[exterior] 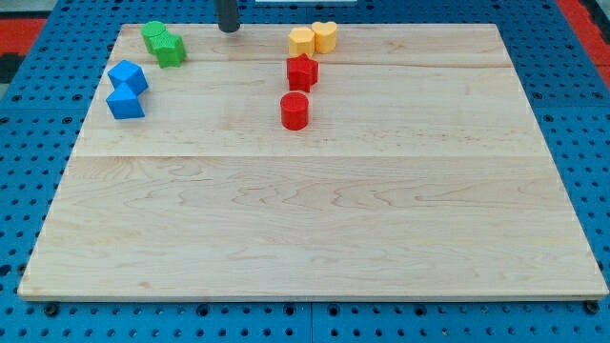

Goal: Push the yellow heart towards right of the board

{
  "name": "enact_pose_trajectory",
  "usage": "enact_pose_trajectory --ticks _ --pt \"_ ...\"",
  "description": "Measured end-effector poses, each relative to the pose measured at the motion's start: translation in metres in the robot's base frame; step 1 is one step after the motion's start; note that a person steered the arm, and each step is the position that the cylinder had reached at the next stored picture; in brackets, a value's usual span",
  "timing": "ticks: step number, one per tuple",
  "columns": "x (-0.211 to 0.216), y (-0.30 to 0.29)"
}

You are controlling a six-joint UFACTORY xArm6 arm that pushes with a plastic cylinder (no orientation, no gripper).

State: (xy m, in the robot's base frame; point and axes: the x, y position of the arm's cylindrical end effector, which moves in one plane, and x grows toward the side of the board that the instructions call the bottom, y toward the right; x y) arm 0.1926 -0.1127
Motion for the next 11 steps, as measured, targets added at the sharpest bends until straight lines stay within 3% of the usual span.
enact_pose_trajectory --ticks 3,7,8,10,11 --pt "0.001 0.056" --pt "0.002 0.223" --pt "0.000 0.186" --pt "0.000 0.019" --pt "0.018 0.084"
